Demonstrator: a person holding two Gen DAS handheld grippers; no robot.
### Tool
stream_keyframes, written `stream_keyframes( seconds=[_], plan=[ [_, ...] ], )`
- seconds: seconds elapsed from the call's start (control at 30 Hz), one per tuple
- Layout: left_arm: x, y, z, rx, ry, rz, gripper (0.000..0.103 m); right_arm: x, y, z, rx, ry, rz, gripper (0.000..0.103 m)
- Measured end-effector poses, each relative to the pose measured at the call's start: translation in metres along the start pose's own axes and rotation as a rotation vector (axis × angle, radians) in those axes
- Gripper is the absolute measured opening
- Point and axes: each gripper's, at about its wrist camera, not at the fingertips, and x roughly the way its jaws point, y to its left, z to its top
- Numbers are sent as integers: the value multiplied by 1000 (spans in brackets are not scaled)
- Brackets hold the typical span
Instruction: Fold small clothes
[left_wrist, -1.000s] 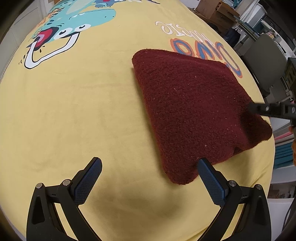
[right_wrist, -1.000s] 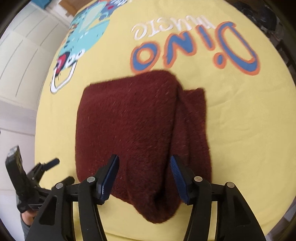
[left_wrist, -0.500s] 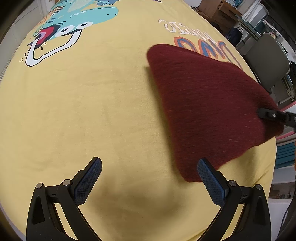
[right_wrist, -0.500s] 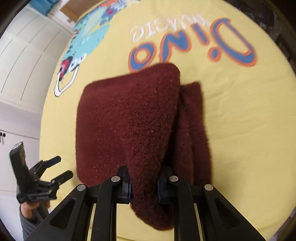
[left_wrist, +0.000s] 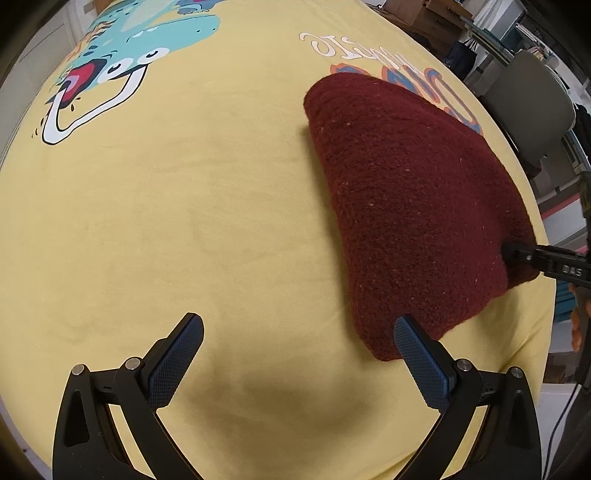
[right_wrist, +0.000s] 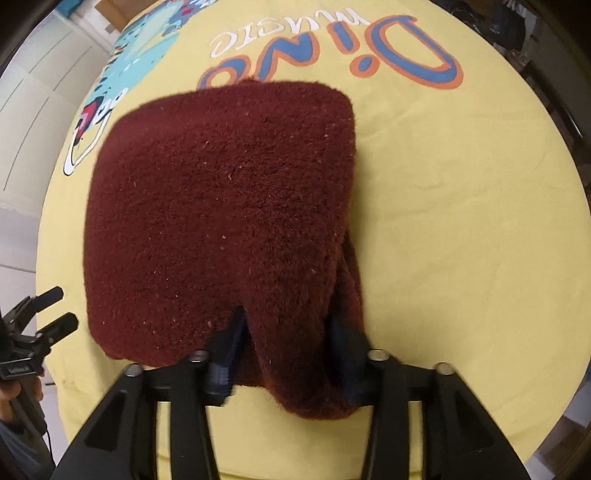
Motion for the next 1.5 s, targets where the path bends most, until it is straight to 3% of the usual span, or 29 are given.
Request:
stream_keyframes(
  seconds=[0.03, 0.07, 0.1, 0.13, 0.3, 0.6, 0.8, 0.87, 1.0, 1.23, 1.5],
  plan=[
    [0, -1, 2, -2, 0, -1, 102, -3, 2, 1, -9, 0, -4, 55],
    [1, -3, 5, -5, -2, -2, 102, -4, 5, 1, -20, 1, -17, 62],
    [0, -4, 8, -7, -4, -3, 102, -5, 7, 2, -33, 1, -40, 76],
    [0, -6, 14, -10, -8, -3, 102, -7, 10, 3, -52, 2, -76, 80],
    [-7, -23, 48, -12, -34, -21, 102, -12, 5, 4, -46, 8, -81, 81],
    [14, -42, 95, -65, -22, -12, 102, -54, 17, 41, -40, -114, -31, 86],
    [31, -42, 95, -87, 9, -21, 102, -25, 34, 75, -70, -111, -50, 87],
    [36, -42, 89, -84, 20, -18, 102, -12, 32, 75, -55, -85, -36, 87],
    [42, -37, 80, -86, 23, -19, 102, 7, 16, 64, -57, -42, -111, 87],
    [45, -32, 66, -82, 12, -36, 102, 9, -41, 43, 63, -44, -54, 96],
    [42, -44, 72, -83, 35, -43, 102, 0, -47, 31, 91, -61, 54, 97]
  ],
)
